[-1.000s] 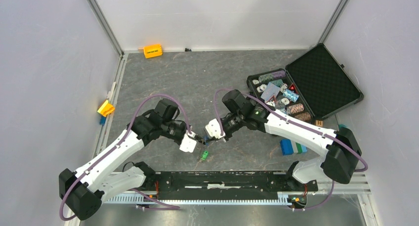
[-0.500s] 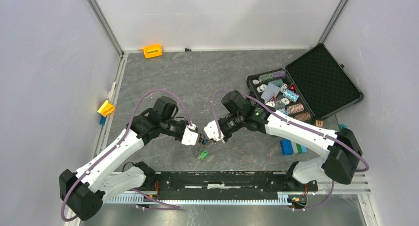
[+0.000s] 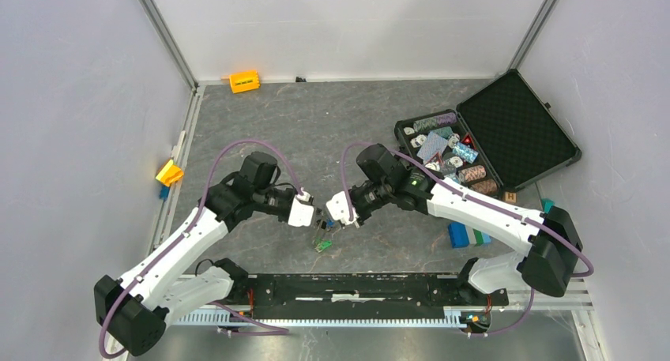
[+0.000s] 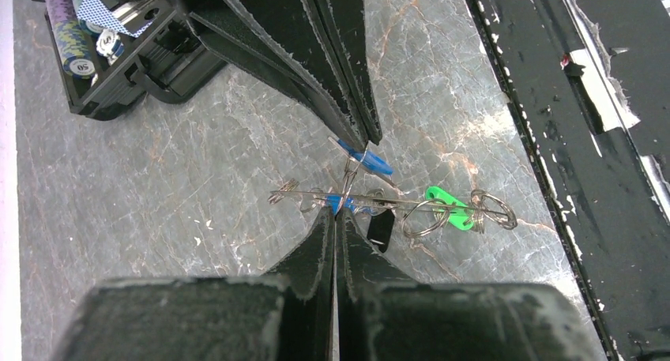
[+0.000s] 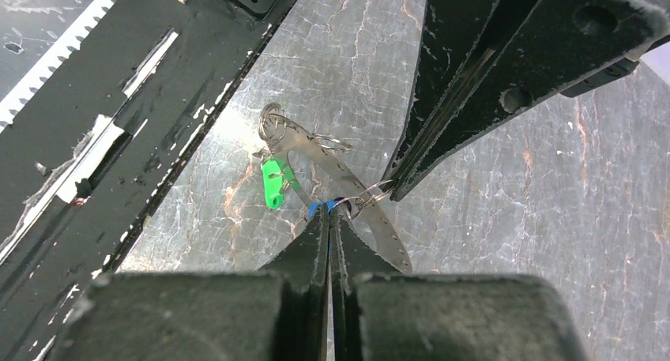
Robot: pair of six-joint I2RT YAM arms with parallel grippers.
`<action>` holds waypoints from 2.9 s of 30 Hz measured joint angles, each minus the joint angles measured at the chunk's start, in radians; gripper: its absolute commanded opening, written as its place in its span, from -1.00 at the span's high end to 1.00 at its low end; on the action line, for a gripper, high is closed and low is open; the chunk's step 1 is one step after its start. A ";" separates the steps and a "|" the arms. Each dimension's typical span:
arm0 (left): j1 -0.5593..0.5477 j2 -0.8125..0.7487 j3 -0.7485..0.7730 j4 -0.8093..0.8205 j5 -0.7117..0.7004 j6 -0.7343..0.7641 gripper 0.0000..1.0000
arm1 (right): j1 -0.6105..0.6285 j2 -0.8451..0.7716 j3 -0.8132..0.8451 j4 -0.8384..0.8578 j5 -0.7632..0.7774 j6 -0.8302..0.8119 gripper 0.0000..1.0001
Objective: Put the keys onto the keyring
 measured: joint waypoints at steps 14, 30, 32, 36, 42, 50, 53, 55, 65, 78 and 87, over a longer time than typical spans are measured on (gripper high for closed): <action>0.032 0.000 0.000 0.034 0.087 -0.094 0.96 | 0.001 0.000 0.002 0.000 0.031 0.033 1.00; 0.044 0.003 0.000 0.067 0.108 -0.138 0.96 | -0.006 -0.001 0.009 0.027 0.053 0.076 1.00; 0.047 0.005 0.000 0.077 0.115 -0.167 0.95 | -0.013 -0.003 -0.012 0.053 0.053 0.079 1.00; 0.051 0.013 0.000 0.105 0.125 -0.227 0.96 | -0.024 -0.021 -0.042 0.102 0.056 0.095 0.87; 0.055 0.029 0.000 0.157 0.167 -0.283 0.96 | -0.035 -0.033 -0.051 0.118 0.079 0.122 0.28; 0.055 0.039 0.000 0.220 0.176 -0.332 0.96 | -0.041 -0.060 -0.051 0.100 0.109 0.123 0.06; 0.055 0.040 0.000 0.224 0.175 -0.332 0.96 | -0.057 -0.095 -0.051 0.090 0.114 0.123 0.10; 0.055 0.042 0.000 0.224 0.174 -0.331 0.96 | -0.072 -0.114 -0.047 0.085 0.113 0.123 0.12; 0.055 0.053 0.002 0.223 0.157 -0.332 0.96 | -0.093 -0.105 0.000 0.073 0.050 0.154 0.17; 0.055 0.057 0.003 0.277 0.141 -0.429 0.95 | -0.093 -0.071 0.000 0.102 0.012 0.209 0.49; 0.054 0.057 -0.007 0.312 0.144 -0.447 0.95 | -0.096 -0.064 0.000 0.128 0.029 0.236 0.98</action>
